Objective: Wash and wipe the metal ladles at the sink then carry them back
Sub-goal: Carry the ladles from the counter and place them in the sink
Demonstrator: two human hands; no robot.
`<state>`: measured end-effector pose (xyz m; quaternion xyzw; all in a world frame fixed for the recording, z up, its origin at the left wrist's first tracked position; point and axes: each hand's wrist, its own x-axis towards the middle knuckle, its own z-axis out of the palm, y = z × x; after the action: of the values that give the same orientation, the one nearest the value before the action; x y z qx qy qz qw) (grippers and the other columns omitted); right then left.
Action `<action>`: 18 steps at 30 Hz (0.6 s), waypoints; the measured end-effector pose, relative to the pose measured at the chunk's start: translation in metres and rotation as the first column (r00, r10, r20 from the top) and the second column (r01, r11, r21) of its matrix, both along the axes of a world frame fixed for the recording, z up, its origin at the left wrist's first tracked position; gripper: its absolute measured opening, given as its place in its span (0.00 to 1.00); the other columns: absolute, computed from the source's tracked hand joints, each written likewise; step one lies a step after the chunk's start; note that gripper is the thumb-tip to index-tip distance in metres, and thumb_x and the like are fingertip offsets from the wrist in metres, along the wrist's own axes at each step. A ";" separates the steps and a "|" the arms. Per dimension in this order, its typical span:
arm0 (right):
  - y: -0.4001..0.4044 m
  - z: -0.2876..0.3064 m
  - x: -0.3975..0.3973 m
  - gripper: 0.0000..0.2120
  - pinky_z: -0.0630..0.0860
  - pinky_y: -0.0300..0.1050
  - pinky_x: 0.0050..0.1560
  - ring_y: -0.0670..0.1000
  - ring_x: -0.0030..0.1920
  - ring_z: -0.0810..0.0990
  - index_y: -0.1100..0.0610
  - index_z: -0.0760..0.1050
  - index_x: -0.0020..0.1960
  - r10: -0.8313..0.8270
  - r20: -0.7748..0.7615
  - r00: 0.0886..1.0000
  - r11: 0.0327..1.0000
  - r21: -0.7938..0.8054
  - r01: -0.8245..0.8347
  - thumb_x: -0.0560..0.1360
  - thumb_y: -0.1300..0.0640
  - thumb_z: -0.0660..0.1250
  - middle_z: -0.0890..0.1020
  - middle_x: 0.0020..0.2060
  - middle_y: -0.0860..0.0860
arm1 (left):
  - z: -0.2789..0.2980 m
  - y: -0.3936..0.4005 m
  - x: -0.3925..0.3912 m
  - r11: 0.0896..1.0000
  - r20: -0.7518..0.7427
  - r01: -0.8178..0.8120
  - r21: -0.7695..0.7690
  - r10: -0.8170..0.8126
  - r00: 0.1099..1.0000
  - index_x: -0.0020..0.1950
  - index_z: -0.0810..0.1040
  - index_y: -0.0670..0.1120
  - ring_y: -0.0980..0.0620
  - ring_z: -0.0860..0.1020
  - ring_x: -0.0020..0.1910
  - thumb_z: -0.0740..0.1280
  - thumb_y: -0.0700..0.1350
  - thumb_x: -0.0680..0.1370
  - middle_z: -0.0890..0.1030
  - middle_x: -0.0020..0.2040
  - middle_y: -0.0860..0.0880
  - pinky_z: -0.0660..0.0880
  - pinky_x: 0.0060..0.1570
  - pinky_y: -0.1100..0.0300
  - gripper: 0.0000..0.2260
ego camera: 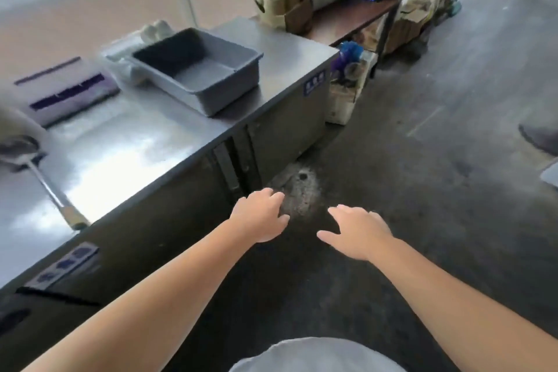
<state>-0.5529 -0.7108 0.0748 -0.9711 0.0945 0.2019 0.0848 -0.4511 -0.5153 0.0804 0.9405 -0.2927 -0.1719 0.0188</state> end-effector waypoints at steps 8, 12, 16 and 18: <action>0.123 -0.002 0.140 0.33 0.69 0.53 0.66 0.52 0.68 0.71 0.50 0.63 0.75 0.396 0.011 0.918 0.917 0.035 -0.396 0.76 0.33 0.56 0.72 0.70 0.46 | 0.003 0.154 0.060 0.902 -0.048 -0.432 0.020 0.432 0.900 0.75 0.63 0.51 0.45 0.70 0.68 0.58 0.58 0.79 0.67 0.72 0.50 0.72 0.61 0.46 0.26; 0.175 -0.010 0.202 0.33 0.69 0.53 0.67 0.53 0.70 0.70 0.50 0.60 0.77 0.547 -0.014 0.837 0.836 0.063 -0.545 0.77 0.34 0.58 0.70 0.72 0.47 | -0.003 0.200 0.088 0.809 -0.061 -0.588 0.027 0.588 0.806 0.75 0.63 0.51 0.45 0.70 0.68 0.59 0.58 0.78 0.66 0.73 0.50 0.72 0.62 0.47 0.26; 0.222 -0.014 0.270 0.32 0.72 0.53 0.64 0.53 0.69 0.71 0.50 0.60 0.76 0.680 -0.043 0.732 0.732 0.083 -0.676 0.77 0.36 0.59 0.71 0.71 0.47 | -0.004 0.242 0.121 0.681 -0.082 -0.732 -0.010 0.729 0.680 0.75 0.63 0.51 0.46 0.68 0.71 0.60 0.58 0.78 0.67 0.74 0.50 0.71 0.66 0.46 0.27; 0.240 -0.012 0.297 0.32 0.74 0.53 0.62 0.53 0.68 0.73 0.50 0.62 0.75 0.724 -0.045 0.688 0.689 0.084 -0.720 0.77 0.36 0.59 0.72 0.70 0.47 | -0.003 0.257 0.131 0.627 -0.108 -0.779 -0.029 0.772 0.626 0.75 0.63 0.51 0.47 0.68 0.71 0.60 0.58 0.78 0.67 0.74 0.50 0.70 0.67 0.46 0.27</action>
<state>-0.2559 -0.4706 0.0630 -0.9188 -0.2980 0.2577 0.0239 -0.3197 -0.2580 0.0774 0.9652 0.1357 -0.1763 0.1374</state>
